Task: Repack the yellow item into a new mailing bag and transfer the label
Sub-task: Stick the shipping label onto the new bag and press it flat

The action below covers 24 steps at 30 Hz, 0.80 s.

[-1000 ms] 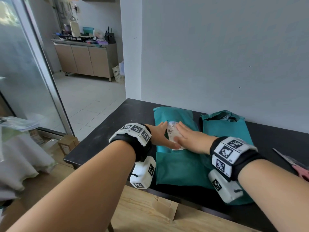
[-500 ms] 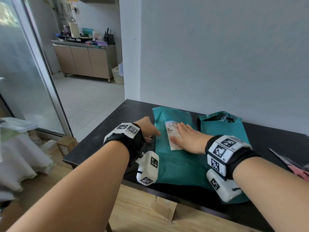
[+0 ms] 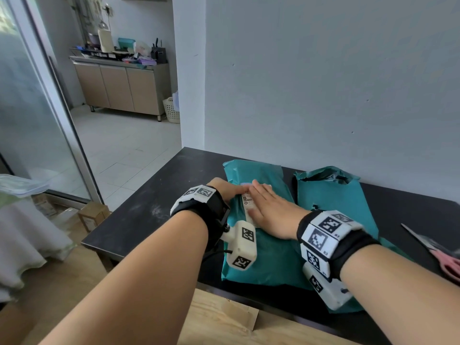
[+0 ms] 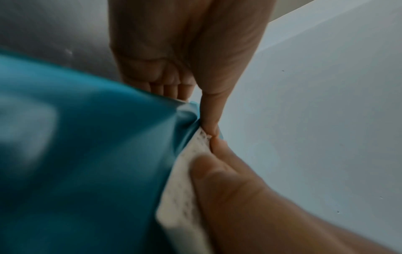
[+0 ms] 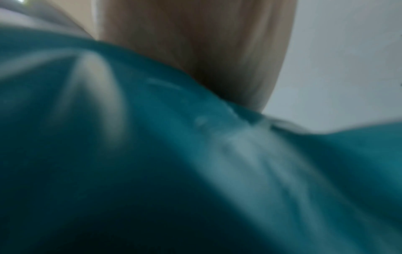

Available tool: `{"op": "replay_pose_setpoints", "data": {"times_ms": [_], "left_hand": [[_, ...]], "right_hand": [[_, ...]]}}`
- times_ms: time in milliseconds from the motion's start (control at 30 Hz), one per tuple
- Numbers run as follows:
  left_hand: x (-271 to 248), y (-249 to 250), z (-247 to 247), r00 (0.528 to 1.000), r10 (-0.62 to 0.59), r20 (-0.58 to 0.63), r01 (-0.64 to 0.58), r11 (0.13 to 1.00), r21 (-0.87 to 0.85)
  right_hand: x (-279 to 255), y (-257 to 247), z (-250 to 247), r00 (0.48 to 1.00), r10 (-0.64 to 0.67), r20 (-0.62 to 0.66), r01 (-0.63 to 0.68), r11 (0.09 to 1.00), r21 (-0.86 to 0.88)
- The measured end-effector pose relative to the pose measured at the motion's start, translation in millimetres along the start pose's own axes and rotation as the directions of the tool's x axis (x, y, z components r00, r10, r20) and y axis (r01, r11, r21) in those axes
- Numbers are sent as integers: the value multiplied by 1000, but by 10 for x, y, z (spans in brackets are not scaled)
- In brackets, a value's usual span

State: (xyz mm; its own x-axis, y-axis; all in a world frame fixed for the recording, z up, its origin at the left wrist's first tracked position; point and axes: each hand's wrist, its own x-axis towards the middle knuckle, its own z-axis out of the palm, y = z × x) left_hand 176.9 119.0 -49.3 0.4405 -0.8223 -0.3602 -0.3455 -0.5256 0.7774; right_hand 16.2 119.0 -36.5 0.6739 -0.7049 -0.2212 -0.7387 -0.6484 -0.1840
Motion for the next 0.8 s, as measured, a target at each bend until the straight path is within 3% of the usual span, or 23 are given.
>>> {"op": "replay_pose_setpoints", "data": {"times_ms": [367,633,700,800], "left_hand": [[182,-107,93,1000,12,-27,-19,967,-253],[96,-209,53,997,77,-18,-79,951,-298],[56,-229,14,997,63,36,-48,940,-338],[-34,-244,-97,969,35,243,35,959,-280]], "right_hand": [[-31,-43,25,998,-22,56,25,999,-42],[-373,-114,-74,982,-104,161,112,993,-41],[-437,-133,-142,987,-97,129,90,994,61],[-431,-77,-261,1000,-29,12,26,986,163]]}}
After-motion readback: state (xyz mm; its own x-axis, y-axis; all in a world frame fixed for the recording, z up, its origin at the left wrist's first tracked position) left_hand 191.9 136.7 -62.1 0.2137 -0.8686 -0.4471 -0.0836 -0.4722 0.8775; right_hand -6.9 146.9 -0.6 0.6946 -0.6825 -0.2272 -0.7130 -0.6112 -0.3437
